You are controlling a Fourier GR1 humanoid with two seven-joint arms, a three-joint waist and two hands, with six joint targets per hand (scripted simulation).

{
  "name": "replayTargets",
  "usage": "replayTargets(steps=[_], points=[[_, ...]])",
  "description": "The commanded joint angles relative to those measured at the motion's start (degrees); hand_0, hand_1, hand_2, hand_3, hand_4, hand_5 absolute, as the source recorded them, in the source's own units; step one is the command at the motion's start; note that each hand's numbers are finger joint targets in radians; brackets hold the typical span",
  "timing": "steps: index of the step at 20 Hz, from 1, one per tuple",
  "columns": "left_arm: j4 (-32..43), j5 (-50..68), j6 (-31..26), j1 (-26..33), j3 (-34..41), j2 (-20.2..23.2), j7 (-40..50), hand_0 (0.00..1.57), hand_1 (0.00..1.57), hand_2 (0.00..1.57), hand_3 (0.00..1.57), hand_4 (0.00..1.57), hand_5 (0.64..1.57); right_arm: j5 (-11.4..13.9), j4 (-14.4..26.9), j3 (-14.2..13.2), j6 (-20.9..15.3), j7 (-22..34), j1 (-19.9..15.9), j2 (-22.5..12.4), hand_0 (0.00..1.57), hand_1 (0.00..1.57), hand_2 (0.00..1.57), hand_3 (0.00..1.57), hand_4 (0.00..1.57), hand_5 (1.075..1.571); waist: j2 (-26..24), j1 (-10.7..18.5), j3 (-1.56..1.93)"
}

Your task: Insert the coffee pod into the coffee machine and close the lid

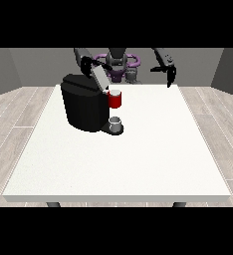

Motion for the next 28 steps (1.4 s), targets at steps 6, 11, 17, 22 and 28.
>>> replayTargets(steps=[6,11,17,22,28], points=[[-1.9,-2.7,1.4,2.8,-3.6,-0.8,-2.4,0.00,0.00,0.00,0.00,0.37,1.571,0.4,8.5,-2.5,-3.5,-3.3,-4.2,1.3,0.00,0.00,0.00,0.00,0.44,1.571,1.4,2.6,0.00],[-1.0,-0.5,3.1,-1.6,-2.1,-1.4,-0.8,0.00,0.00,0.00,0.00,0.38,1.571,-2.6,11.3,-5.9,0.7,-5.0,-9.1,-3.1,0.00,0.00,0.00,0.00,0.27,1.571,5.0,2.2,0.00],[6.2,0.2,4.1,-7.3,1.2,1.3,-2.8,0.00,0.00,0.00,0.00,0.38,1.571,0.8,8.5,0.5,-1.4,-1.8,-11.3,2.4,0.00,0.00,0.00,0.00,0.44,1.571,6.2,-0.7,-0.04],[3.9,1.1,1.3,-5.6,-1.1,0.6,0.1,0.00,0.00,0.00,0.00,0.36,1.571,2.6,12.3,-0.7,-3.1,-0.8,-14.0,0.3,0.00,0.00,0.00,0.00,0.45,1.571,4.5,3.3,-0.01],[5.9,1.4,1.5,-7.8,-0.5,0.9,-0.5,0.00,0.00,0.00,0.00,0.39,1.571,2.8,10.5,0.6,-2.4,0.5,-15.3,-0.1,0.00,0.00,0.00,0.00,0.44,1.571,6.2,3.7,-0.01]])
